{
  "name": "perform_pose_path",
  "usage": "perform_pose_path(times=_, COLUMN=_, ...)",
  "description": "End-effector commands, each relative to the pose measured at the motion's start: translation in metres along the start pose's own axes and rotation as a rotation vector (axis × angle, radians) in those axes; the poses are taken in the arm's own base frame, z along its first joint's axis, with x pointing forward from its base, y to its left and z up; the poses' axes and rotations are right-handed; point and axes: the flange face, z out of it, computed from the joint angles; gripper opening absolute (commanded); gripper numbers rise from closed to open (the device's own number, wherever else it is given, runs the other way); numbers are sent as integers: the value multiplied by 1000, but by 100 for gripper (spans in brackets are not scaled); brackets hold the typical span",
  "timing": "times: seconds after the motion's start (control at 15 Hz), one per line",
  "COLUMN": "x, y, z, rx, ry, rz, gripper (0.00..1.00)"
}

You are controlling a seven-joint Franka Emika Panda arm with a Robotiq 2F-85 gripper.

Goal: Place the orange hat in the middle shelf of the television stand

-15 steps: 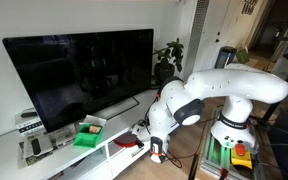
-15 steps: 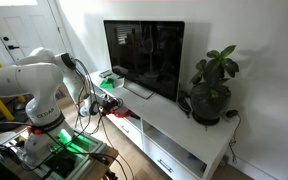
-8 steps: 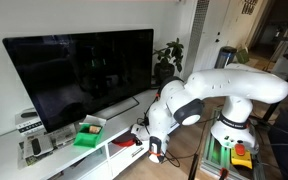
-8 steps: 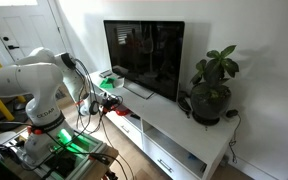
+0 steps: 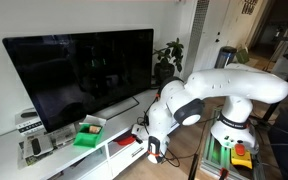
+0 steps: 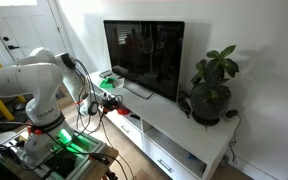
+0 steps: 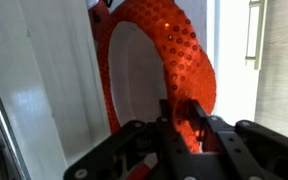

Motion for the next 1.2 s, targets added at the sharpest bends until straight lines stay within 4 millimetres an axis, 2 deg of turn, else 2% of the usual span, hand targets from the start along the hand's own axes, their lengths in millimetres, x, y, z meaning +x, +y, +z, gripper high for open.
perform_pose_path(times=0.0, x=0, y=4, z=-1, rx=-33, ry=-17, rz=-16, gripper=1)
perform_pose_path(times=0.73, x=-4, y=9, z=-2, rx=-86, ry=-47, rz=3, gripper=1)
perform_pose_path(times=0.8, x=-4, y=8, z=-1, rx=-79, ry=-48, rz=5, gripper=11)
perform_pose_path(times=0.87, x=-3, y=8, z=-1, rx=-77, ry=-46, rz=8, gripper=31)
perform_pose_path(times=1.13, x=-2, y=5, z=2, rx=-53, ry=-43, rz=14, gripper=58)
